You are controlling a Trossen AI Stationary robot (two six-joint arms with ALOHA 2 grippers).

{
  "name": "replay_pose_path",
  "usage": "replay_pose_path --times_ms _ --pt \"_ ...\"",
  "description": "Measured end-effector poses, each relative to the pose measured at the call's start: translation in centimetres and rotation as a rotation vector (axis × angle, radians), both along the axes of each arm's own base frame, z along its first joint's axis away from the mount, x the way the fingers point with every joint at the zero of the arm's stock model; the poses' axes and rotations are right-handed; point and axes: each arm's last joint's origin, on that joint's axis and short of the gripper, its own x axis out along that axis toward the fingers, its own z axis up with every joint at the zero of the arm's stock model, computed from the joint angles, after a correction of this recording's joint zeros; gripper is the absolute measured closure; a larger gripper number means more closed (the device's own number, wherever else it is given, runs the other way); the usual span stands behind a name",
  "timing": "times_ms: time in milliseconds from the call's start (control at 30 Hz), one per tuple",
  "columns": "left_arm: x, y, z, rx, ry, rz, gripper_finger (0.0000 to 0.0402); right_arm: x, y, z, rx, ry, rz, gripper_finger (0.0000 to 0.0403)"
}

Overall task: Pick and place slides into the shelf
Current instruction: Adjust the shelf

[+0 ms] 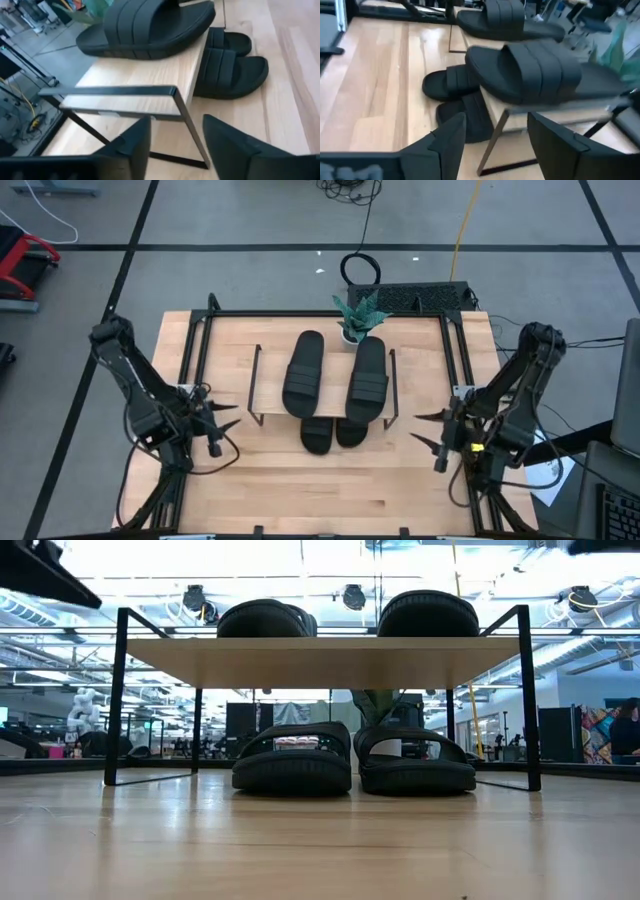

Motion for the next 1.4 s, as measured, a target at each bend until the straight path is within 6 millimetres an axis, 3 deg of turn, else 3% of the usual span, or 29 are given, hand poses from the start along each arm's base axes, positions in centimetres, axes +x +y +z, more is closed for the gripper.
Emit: replay_pose_path --times_ms 267,467,633,933,1067,1400 --pt "-0.4 0.7 -1.8 -0.040 -0.041 0.066 0.0138 -0.8 -1.2 -3.0 0.104 -0.083 -0.026 0.0198" --pt "-0.4 0.8 -2.1 -0.063 -0.022 0.074 0.0128 -0.5 -1.2 -4.1 0.111 -0.093 -0.013 0.0201" --pt "-0.3 0.9 -2.1 -0.053 -0.011 0.084 0.0187 -0.5 -1.2 -4.1 0.085 -0.083 -0.001 0.0236" --pt "-0.6 1.9 -2.2 -0.012 0.034 0.134 0.0383 -0.4 -0.6 -3.9 0.074 -0.071 0.052 0.0359" --pt "-0.2 2.3 -2.1 -0.004 -0.004 0.177 0.0388 -0.2 -0.2 -3.7 0.033 -0.063 0.093 0.0398" --pt "1.4 3.0 -2.0 -0.004 -0.022 0.259 0.0400 0.3 -0.8 -3.5 -0.033 -0.114 0.031 0.0402"
